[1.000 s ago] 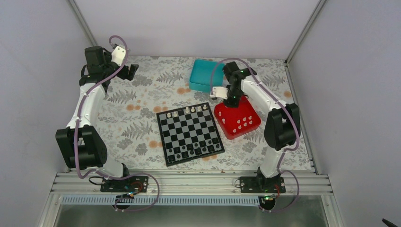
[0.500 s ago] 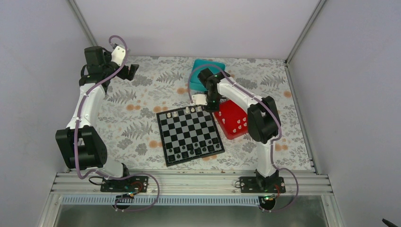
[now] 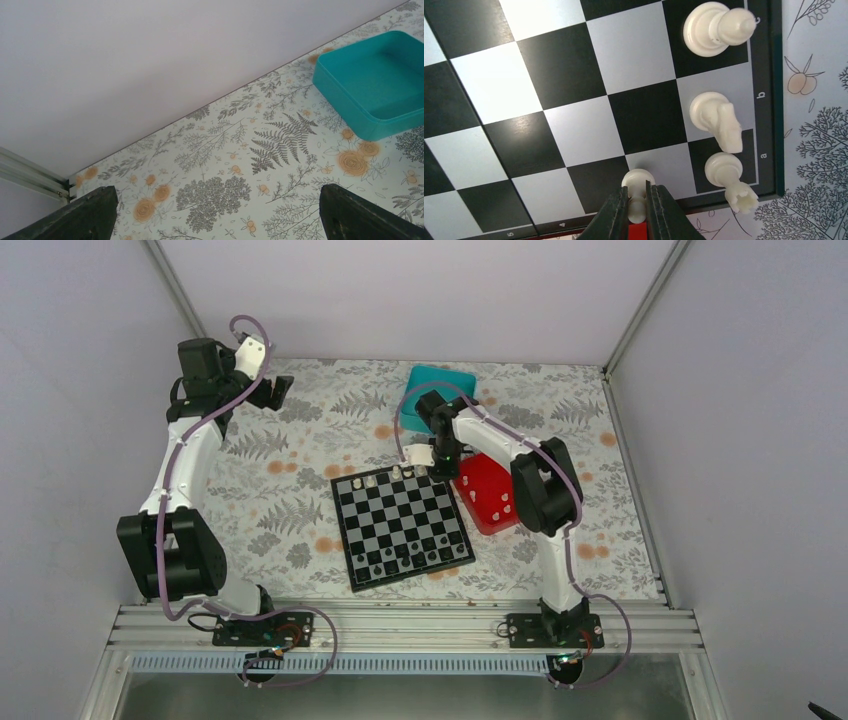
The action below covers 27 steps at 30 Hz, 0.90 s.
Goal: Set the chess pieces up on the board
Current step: Place the chess piece on the chessboard.
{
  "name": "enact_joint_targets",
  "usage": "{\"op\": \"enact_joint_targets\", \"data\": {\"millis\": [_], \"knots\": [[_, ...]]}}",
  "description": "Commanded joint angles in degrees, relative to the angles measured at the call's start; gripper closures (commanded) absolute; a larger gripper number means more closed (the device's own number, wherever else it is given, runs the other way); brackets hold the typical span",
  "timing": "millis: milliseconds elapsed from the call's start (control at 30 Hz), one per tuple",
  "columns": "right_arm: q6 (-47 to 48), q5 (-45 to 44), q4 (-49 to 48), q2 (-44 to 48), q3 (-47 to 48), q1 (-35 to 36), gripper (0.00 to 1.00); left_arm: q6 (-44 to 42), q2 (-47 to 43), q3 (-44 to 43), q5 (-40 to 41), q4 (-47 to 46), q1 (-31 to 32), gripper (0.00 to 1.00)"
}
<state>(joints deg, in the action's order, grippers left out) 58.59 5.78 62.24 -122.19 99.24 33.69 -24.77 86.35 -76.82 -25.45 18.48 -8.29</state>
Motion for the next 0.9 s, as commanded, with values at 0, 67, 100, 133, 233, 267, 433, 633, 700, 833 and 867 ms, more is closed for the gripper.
{"op": "enact_joint_targets", "data": {"millis": [0,67,100,133,233,267,433,633,700,833,867], "knots": [[0.57,1.27,-0.85,-1.10,1.31,-0.03,0.89,0.17,-1.49,0.74,-0.10,-1.17,-0.41,0.00],[0.56,1.24,-1.08,-0.99,1.23,-0.19,0.89,0.19,-1.34,0.58,-0.15,-1.27,-0.41,0.00],[0.55,1.18,-1.17,-1.05,1.14,-0.25,0.89,0.21,-1.31,0.59,-0.17,-1.26,-0.41,0.00],[0.56,1.16,-1.22,-1.09,1.13,-0.33,0.89,0.17,-1.29,0.61,-0.25,-1.20,-0.41,0.00],[0.47,1.07,-1.30,-1.40,1.09,-0.47,0.89,0.17,-1.02,0.61,-0.35,-1.19,-0.35,0.00],[0.54,1.13,-1.33,-1.41,1.01,-0.51,0.89,0.17,-1.02,0.61,-0.34,-1.25,-0.40,0.00],[0.56,0.44,-1.68,-1.80,0.98,-0.64,0.89,0.13,-1.02,0.78,-0.41,-1.27,-0.41,0.00],[0.65,0.02,-2.18,-1.84,0.66,-0.86,0.88,0.08,-0.85,0.70,-0.81,-1.03,-0.41,0.00],[0.63,-0.33,-2.70,-1.69,0.24,-0.99,0.88,-0.01,-0.96,0.62,-0.67,-0.98,-0.42,0.00],[0.65,-0.96,-2.77,-1.96,0.17,-1.08,0.88,-0.01,-1.15,0.70,-0.69,-0.88,-0.41,0.00],[0.61,-1.03,-2.77,-2.06,0.29,-1.06,0.88,0.06,-1.10,0.70,-0.66,-0.86,-0.41,0.00]]}}
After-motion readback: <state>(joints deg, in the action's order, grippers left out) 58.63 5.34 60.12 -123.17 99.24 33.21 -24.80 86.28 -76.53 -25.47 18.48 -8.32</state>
